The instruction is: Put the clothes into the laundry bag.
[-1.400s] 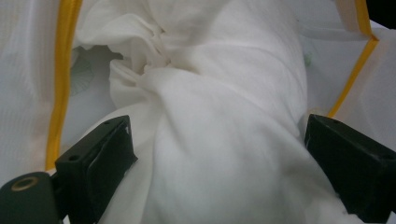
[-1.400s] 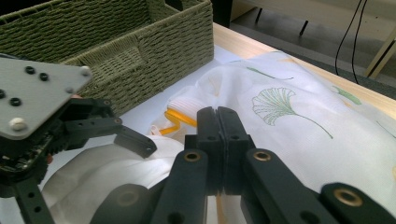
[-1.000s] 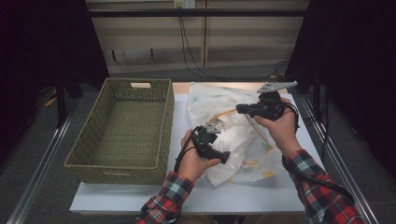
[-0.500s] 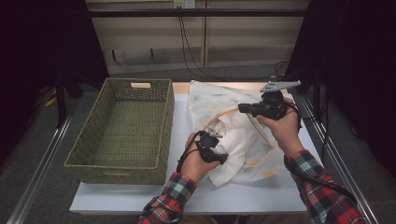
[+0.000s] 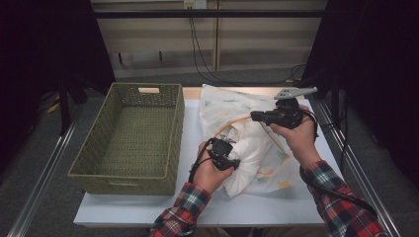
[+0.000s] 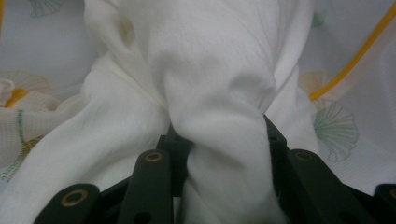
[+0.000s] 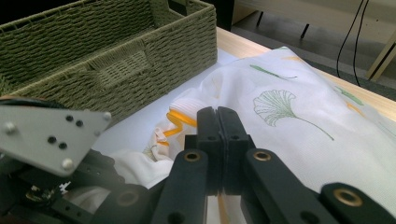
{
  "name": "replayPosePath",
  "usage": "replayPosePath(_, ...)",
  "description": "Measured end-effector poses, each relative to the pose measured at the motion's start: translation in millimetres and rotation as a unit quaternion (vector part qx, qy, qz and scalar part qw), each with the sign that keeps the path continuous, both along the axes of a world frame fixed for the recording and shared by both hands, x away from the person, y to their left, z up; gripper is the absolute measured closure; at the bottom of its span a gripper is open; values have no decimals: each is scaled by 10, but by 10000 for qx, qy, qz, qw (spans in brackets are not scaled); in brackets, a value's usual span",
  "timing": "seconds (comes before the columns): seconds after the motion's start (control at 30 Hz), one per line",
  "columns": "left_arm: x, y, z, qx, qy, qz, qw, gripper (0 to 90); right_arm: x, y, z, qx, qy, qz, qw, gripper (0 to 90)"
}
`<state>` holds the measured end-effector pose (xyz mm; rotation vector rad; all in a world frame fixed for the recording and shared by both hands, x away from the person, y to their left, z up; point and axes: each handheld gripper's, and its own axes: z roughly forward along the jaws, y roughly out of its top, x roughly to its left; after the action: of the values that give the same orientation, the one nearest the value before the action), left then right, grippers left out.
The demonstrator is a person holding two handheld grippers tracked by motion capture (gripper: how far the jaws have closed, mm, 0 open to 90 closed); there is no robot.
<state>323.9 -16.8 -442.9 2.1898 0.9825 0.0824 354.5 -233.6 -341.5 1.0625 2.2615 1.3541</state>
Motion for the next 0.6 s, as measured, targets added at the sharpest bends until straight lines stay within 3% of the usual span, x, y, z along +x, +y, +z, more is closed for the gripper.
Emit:
replayPosePath(0.3,41,-75,103,-227,-186,167,9994,675,-44,-44,12,1,-9,19,10000,894)
replayPosePath(0.6,122,-165,148,-268,-355,280,9986,676,-58,-71,15,2,-16,16,10000,894)
